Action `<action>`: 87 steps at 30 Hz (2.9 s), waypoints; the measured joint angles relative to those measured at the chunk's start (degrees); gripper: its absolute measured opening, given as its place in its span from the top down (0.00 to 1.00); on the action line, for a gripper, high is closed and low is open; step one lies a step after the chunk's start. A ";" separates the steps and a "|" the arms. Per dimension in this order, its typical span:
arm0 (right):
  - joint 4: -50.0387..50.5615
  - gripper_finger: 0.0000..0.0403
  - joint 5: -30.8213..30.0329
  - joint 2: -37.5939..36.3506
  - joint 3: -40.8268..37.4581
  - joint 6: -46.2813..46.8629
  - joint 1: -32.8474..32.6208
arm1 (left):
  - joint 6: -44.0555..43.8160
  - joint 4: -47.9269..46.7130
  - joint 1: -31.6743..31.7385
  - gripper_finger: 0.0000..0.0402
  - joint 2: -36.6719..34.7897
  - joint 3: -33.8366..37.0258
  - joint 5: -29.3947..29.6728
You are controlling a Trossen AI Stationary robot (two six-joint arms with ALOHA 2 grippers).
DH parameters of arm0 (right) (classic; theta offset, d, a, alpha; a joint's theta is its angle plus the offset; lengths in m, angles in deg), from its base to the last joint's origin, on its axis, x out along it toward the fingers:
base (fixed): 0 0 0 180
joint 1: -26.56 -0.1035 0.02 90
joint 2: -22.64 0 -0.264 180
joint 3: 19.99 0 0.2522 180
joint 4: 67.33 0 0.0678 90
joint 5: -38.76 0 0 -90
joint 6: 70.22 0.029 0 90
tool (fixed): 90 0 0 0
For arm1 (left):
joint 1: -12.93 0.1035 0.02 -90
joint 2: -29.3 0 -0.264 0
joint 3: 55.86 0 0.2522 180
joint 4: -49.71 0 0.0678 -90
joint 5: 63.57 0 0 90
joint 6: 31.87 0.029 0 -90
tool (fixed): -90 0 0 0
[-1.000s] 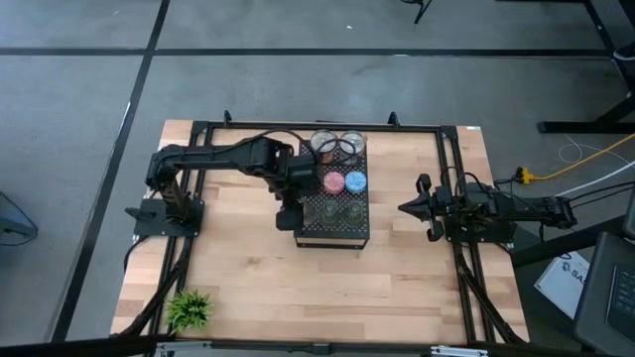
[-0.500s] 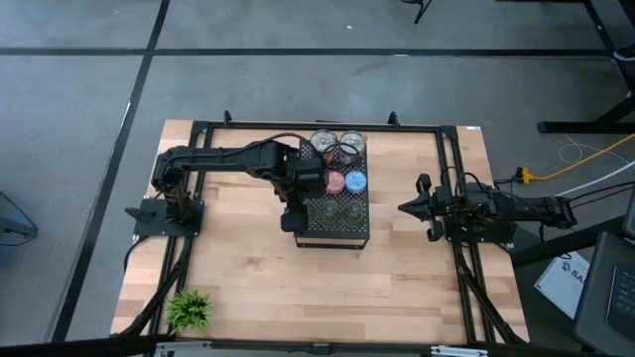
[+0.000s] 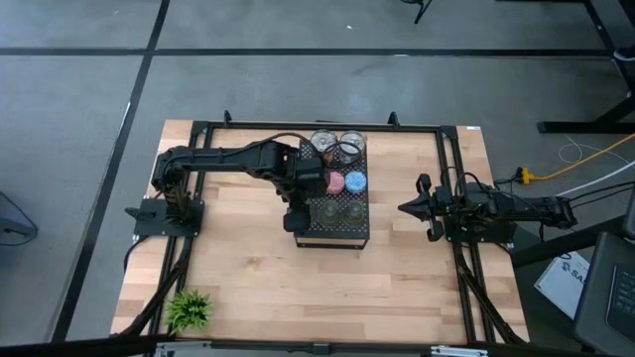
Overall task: Pick & Place candle stick holders
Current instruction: Put the glass candle holder on the shelf aligned with the other glass candle holder
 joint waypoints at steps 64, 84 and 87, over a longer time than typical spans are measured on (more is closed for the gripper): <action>-0.02 0.99 0.02 0.00 0.00 0.01 -0.01 | 0.59 2.02 0.00 0.55 1.18 0.04 -0.87; -0.01 0.99 0.01 0.00 0.00 0.01 0.00 | 0.57 1.94 -0.25 0.55 1.27 0.31 -0.72; -0.02 0.99 0.00 0.00 0.00 0.00 -0.02 | 0.57 1.94 -0.28 0.53 1.27 0.31 -0.57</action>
